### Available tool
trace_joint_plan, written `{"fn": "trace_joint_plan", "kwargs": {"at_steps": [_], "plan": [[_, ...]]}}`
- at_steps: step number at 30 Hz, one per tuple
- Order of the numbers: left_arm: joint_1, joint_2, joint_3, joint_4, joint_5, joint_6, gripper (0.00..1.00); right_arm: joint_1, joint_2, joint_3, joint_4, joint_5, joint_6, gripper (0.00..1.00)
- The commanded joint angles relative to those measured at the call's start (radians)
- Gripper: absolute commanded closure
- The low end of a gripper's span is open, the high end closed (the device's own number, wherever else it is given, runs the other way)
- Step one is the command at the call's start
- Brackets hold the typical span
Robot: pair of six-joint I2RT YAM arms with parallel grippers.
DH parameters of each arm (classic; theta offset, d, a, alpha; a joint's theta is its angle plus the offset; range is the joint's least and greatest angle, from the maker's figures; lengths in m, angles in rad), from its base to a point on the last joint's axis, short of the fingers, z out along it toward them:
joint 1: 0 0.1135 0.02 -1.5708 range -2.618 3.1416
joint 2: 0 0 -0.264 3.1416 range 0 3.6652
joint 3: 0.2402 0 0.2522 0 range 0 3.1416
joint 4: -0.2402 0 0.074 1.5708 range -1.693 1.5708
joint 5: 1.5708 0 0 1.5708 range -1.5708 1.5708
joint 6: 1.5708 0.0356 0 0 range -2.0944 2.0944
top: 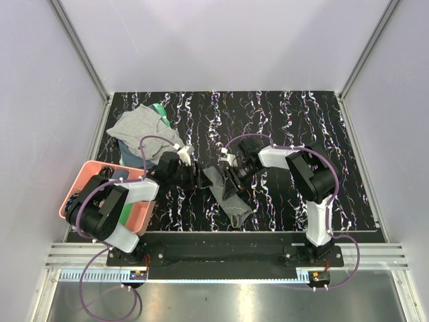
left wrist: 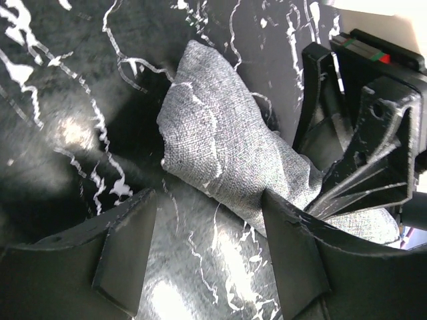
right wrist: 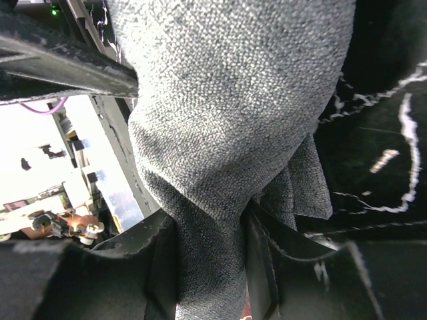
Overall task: Fold the napkin, place the utensils inside, and roll it up
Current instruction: Roll the napkin with the utensil
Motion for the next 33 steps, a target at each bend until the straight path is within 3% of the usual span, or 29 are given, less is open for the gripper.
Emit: {"fn": "trace_joint_plan", "kwargs": {"at_steps": [1, 13, 17, 21, 25, 27, 28, 33], "plan": [[0.000, 0.028, 0.021, 0.145, 0.058, -0.020, 0.34, -0.024, 0.027, 0.032, -0.016, 0.021, -0.047, 0.57], [0.004, 0.077, -0.013, 0.318, 0.075, -0.152, 0.28, -0.025, 0.035, 0.052, -0.036, 0.032, -0.045, 0.57], [0.004, 0.106, -0.007, 0.328, 0.072, -0.162, 0.34, -0.025, 0.033, 0.054, -0.039, 0.038, -0.045, 0.57], [0.004, 0.119, 0.007, 0.311, 0.038, -0.151, 0.52, -0.025, 0.023, 0.058, -0.044, 0.055, -0.044, 0.57], [0.003, 0.135, 0.022, 0.304, 0.023, -0.142, 0.63, -0.024, 0.006, 0.066, -0.064, 0.107, -0.042, 0.57], [0.003, 0.143, 0.027, 0.302, 0.023, -0.145, 0.70, -0.024, -0.019, 0.066, -0.076, 0.156, -0.036, 0.51], [0.003, 0.143, 0.028, 0.298, 0.021, -0.146, 0.76, -0.022, -0.028, 0.063, -0.082, 0.172, -0.025, 0.40], [0.001, 0.140, 0.053, 0.232, 0.009, -0.145, 0.84, 0.027, -0.143, 0.051, -0.079, 0.361, 0.050, 0.10]]}}
